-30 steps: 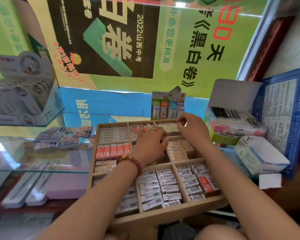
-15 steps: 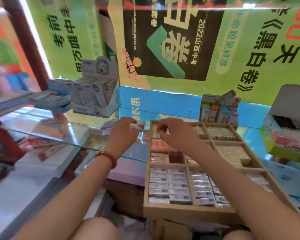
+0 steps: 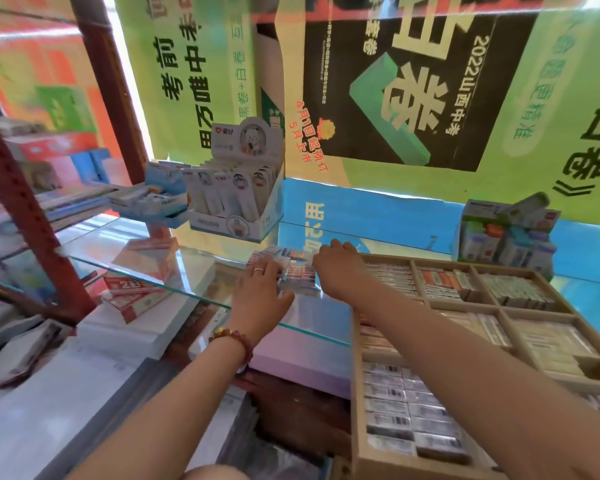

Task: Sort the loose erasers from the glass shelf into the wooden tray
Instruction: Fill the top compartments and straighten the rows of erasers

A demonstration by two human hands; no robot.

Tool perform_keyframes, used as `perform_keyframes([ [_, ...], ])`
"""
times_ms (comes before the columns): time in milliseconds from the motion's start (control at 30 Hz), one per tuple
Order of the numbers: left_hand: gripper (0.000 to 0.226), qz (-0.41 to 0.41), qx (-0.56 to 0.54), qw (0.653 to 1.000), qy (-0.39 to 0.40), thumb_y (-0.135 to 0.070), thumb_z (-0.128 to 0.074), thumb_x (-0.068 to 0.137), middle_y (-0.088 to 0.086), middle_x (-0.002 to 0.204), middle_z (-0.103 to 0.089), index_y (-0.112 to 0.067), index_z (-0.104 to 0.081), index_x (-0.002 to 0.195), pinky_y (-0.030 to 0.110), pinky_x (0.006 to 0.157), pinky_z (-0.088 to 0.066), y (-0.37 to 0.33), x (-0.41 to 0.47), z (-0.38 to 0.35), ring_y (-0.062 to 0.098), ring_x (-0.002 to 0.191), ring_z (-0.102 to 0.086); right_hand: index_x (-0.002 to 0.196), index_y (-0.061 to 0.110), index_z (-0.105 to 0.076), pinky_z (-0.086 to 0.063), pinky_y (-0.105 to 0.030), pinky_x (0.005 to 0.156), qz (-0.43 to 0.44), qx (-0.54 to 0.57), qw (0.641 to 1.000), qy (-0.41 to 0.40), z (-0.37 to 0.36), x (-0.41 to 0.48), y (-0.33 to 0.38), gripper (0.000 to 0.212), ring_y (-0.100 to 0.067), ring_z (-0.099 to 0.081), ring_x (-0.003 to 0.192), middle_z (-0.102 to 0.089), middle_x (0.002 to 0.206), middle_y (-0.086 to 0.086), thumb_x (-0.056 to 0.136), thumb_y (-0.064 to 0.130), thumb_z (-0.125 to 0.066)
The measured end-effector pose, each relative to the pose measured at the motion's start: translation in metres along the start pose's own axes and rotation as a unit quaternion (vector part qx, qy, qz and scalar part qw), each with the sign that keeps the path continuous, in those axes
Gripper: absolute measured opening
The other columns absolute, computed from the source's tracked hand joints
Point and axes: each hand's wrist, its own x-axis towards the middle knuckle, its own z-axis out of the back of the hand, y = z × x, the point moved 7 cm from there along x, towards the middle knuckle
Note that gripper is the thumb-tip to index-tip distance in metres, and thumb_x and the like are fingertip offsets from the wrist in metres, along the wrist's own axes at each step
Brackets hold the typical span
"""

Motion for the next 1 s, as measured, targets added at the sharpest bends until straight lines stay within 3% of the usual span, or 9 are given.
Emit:
perform_keyframes([
  [100,0.024,0.005,-0.064,0.998,-0.023,-0.023,-0.061,0.085,0.008,0.11,-0.056,-0.012,-0.048,0.102,0.036,0.083,-0.044,0.003,0.0,0.002,0.026,0.103,-0.051,0.122,0.006,-0.054,-0.037,-0.036,0.095,-0.003,0.022,1.0,-0.021,0.0,0.003,0.0,0.03,-0.029,-0.043,0.12,-0.053,0.125,-0.011,0.093,0.015,-0.052],
  [200,0.022,0.028,-0.114,0.993,-0.025,-0.023,-0.063,0.085,0.001,0.104,-0.057,-0.02,-0.047,0.1,0.042,0.075,-0.053,0.011,0.001,0.001,0.02,0.094,-0.056,0.116,0.008,-0.054,-0.038,-0.037,0.092,0.005,0.054,0.998,-0.025,-0.002,0.0,0.0,0.025,-0.03,-0.046,0.116,-0.057,0.119,-0.012,0.092,0.016,-0.054],
  [333,0.017,0.041,-0.118,0.991,-0.045,-0.015,-0.063,0.083,0.002,0.094,-0.059,-0.017,-0.051,0.095,0.044,0.072,-0.052,0.014,-0.001,0.003,0.022,0.087,-0.055,0.113,0.009,-0.051,-0.038,-0.037,0.088,-0.008,0.095,0.994,-0.045,-0.003,-0.005,-0.001,0.023,-0.03,-0.052,0.108,-0.061,0.112,-0.014,0.093,0.019,-0.053],
  [467,0.017,0.038,-0.121,0.99,-0.058,-0.007,-0.062,0.083,0.007,0.097,-0.06,-0.012,-0.054,0.096,0.045,0.078,-0.048,0.013,-0.003,0.006,0.027,0.093,-0.054,0.117,0.007,-0.048,-0.037,-0.039,0.092,-0.024,0.108,0.994,-0.023,-0.006,-0.004,-0.001,0.032,-0.031,-0.05,0.111,-0.059,0.116,-0.014,0.089,0.023,-0.054],
  [633,0.041,0.019,-0.095,0.994,-0.044,-0.018,-0.064,0.087,0.008,0.124,-0.049,-0.013,-0.056,0.127,0.032,0.099,-0.037,0.007,-0.003,0.008,0.022,0.114,-0.043,0.111,0.01,-0.059,-0.039,-0.035,0.088,-0.03,0.131,0.991,-0.024,0.002,-0.001,0.004,0.04,-0.03,-0.052,0.11,-0.06,0.114,-0.011,0.089,0.043,-0.052],
  [767,0.031,0.053,-0.103,0.993,-0.024,-0.019,-0.06,0.09,0.006,0.126,-0.037,-0.015,-0.058,0.121,0.027,0.099,-0.032,0.012,-0.006,0.007,0.021,0.121,-0.034,0.108,0.009,-0.061,-0.039,-0.029,0.073,-0.056,0.219,0.974,-0.03,0.001,0.004,0.009,0.037,-0.027,-0.059,0.101,-0.064,0.109,-0.01,0.089,0.04,-0.056],
  [867,0.026,0.056,-0.122,0.991,-0.024,-0.014,-0.06,0.089,0.006,0.136,-0.042,-0.012,-0.058,0.115,0.032,0.103,-0.029,0.016,-0.007,0.007,0.024,0.129,-0.031,0.107,0.007,-0.063,-0.046,-0.033,0.078,-0.055,0.27,0.961,-0.025,-0.002,0.007,0.015,0.03,-0.027,-0.06,0.1,-0.064,0.108,-0.011,0.089,0.031,-0.056],
  [933,0.022,0.058,-0.155,0.986,-0.024,-0.012,-0.062,0.087,0.006,0.119,-0.058,-0.011,-0.058,0.109,0.035,0.093,-0.04,0.018,-0.006,0.007,0.024,0.113,-0.049,0.11,0.008,-0.062,-0.046,-0.034,0.081,-0.052,0.277,0.959,-0.022,-0.003,0.01,0.018,0.033,-0.028,-0.06,0.102,-0.063,0.11,-0.011,0.091,0.034,-0.055],
  [1000,0.019,0.06,-0.174,0.982,-0.031,-0.01,-0.063,0.086,0.005,0.101,-0.062,-0.01,-0.06,0.104,0.032,0.08,-0.045,0.017,-0.007,0.011,0.019,0.093,-0.055,0.113,0.007,-0.061,-0.044,-0.031,0.073,-0.041,0.279,0.959,-0.004,-0.007,0.013,0.021,0.035,-0.028,-0.06,0.101,-0.061,0.113,-0.013,0.092,0.034,-0.055],
])
